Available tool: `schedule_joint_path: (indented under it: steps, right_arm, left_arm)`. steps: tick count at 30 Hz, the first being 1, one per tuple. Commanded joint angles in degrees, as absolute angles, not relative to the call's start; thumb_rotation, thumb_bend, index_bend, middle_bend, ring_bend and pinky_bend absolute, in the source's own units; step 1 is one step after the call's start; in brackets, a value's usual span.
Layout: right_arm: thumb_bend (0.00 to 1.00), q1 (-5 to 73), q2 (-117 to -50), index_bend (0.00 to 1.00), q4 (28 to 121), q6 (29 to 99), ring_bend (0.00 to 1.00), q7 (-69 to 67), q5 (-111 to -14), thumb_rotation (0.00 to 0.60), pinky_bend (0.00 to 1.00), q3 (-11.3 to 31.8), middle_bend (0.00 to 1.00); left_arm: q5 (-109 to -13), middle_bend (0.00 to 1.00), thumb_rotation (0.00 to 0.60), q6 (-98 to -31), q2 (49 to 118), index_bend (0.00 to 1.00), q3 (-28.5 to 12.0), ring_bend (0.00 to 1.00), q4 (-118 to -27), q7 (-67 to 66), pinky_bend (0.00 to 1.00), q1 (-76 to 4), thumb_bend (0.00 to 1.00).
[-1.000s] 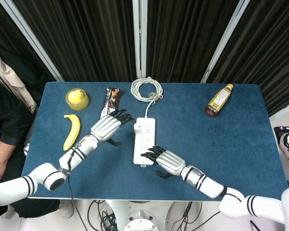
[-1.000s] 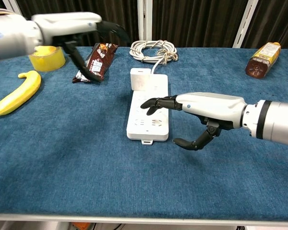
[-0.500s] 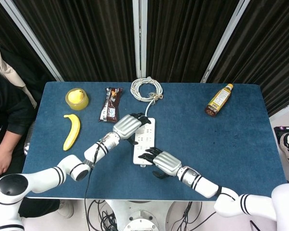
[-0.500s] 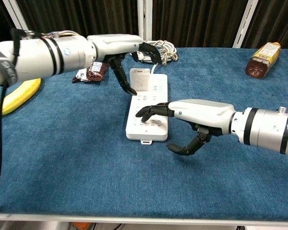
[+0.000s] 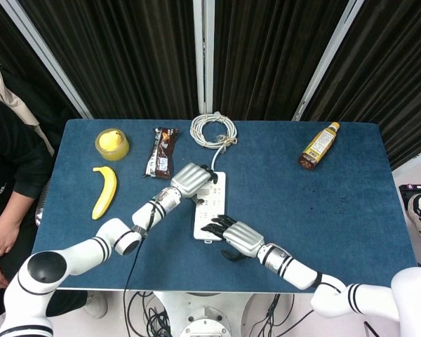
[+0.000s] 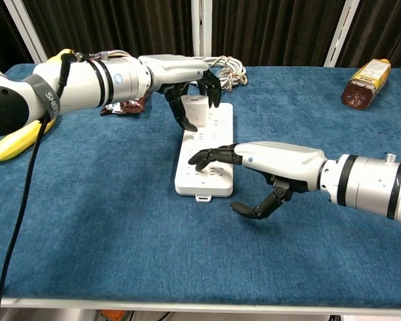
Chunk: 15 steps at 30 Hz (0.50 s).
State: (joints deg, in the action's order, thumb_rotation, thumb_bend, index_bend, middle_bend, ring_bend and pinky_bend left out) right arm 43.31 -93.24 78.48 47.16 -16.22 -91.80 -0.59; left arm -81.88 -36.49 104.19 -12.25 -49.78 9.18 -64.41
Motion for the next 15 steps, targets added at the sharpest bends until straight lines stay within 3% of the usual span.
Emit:
schedule_joint_path:
  steps: [1,8,15]
  right_arm:
    - [0.40,43.4,-93.3,0.10,78.4,47.2,0.00,-16.3,-91.7,0.600,0.00,-0.8,0.15]
    - [0.41,43.6,-93.7,0.10,78.1,47.1,0.00,-16.9,-91.2,0.600,0.00,-1.3,0.15]
    - [0.42,43.7,-93.8,0.10,77.8,47.0,0.00,-17.9,-90.8,0.600,0.00,-1.7,0.15]
  left_arm:
    - [-82.4,0.41,0.600,-37.7,105.1,0.42,-11.4,0.33,-48.2,9.9,0.57,-64.4,0.21]
    - [-83.0,0.59,0.600,-39.6,107.0,0.54,-10.7,0.50,-44.6,13.3,0.65,-64.4,0.30]
    - [-83.3,0.65,0.600,-40.6,108.0,0.60,-10.2,0.54,-41.9,19.7,0.68,-64.5,0.35]
